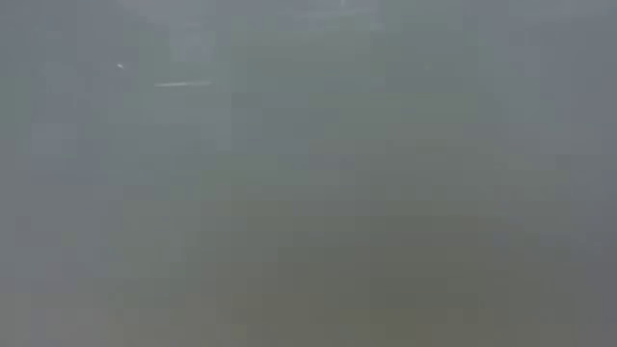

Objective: Sort Maruchan noodles
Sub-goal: Put the bottom right red noodle pack into the bottom white bin

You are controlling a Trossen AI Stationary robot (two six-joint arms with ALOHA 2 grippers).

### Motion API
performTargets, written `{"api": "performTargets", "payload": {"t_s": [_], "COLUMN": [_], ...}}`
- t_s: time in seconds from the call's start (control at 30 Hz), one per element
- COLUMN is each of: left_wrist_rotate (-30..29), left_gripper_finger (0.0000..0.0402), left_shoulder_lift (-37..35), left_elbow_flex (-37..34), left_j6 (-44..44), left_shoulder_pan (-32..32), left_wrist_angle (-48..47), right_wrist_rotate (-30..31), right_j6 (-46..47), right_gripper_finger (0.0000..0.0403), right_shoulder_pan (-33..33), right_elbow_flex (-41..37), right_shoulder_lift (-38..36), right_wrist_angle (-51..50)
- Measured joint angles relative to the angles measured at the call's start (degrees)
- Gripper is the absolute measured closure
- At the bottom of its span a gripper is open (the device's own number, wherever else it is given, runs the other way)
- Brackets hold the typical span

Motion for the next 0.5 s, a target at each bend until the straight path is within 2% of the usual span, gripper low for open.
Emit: {"api": "performTargets", "payload": {"t_s": [0.17,0.5], "left_wrist_rotate": [0.1,0.0], "left_gripper_finger": [0.0370,0.0370], "left_shoulder_lift": [-0.1,0.8], "left_elbow_flex": [0.0,0.0], "left_j6": [0.0,0.0], "left_shoulder_pan": [0.0,0.1], "left_wrist_angle": [-0.1,0.1], "right_wrist_rotate": [-3.0,-4.0], "right_j6": [0.7,1.5], "right_gripper_finger": [0.0228,0.0247], "right_shoulder_pan": [-0.2,-2.2], "right_elbow_flex": [0.0,0.2], "right_shoulder_lift": [2.7,3.4], "right_wrist_angle": [5.3,5.2]}}
